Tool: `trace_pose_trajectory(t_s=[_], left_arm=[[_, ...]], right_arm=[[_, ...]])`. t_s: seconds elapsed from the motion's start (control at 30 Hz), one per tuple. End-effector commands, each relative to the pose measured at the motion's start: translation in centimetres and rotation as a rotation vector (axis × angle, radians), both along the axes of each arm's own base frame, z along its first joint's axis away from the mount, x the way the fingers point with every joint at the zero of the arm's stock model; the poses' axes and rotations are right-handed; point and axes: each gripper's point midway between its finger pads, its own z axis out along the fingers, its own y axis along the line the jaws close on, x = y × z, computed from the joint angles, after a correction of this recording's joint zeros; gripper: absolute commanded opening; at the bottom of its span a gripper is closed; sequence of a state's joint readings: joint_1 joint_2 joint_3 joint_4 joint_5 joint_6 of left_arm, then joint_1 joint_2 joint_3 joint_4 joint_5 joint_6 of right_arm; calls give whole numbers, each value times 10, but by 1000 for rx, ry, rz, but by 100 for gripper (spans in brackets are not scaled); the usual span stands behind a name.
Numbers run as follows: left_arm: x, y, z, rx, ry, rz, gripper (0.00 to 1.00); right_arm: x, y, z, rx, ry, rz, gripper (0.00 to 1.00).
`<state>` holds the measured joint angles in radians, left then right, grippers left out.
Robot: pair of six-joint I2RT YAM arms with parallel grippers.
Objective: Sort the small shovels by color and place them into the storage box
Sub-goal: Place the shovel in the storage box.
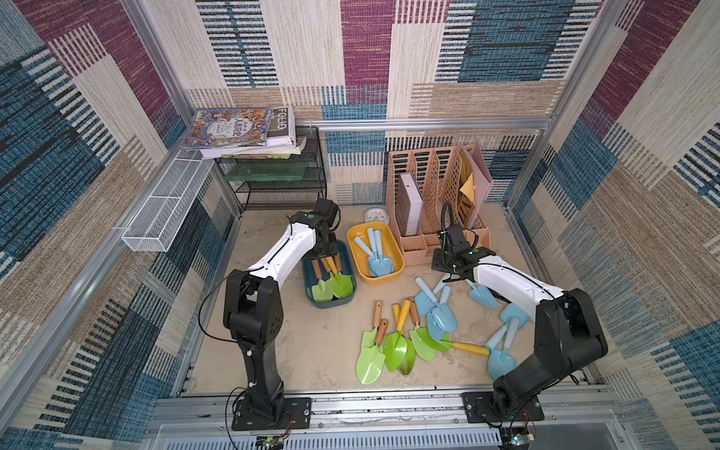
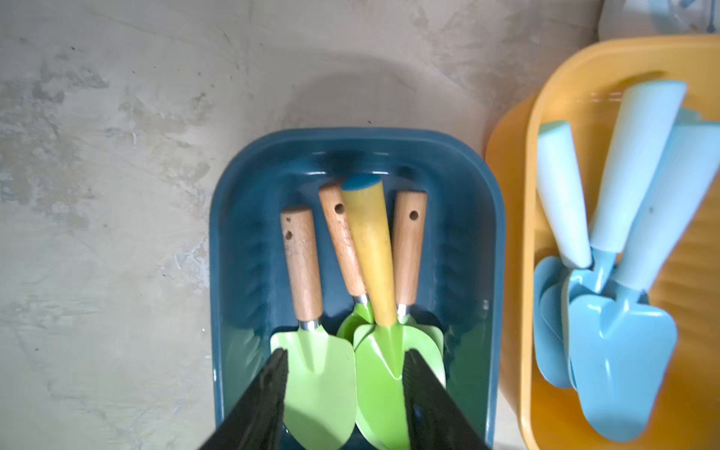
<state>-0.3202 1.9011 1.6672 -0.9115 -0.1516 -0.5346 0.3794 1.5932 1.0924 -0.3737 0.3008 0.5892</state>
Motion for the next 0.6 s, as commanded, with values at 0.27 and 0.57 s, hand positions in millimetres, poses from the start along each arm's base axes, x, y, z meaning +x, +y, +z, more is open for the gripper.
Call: trace_pose_trajectory(t_s=[0.27,0.57], left_arm=[[-38,-17,-29,-61,72,3,50],[-37,-19,-28,-62,67,-4,50]], right_arm=[[-42,-27,-31,99,112,-94,44],[-52,-79,-43,107,164,-261,44]])
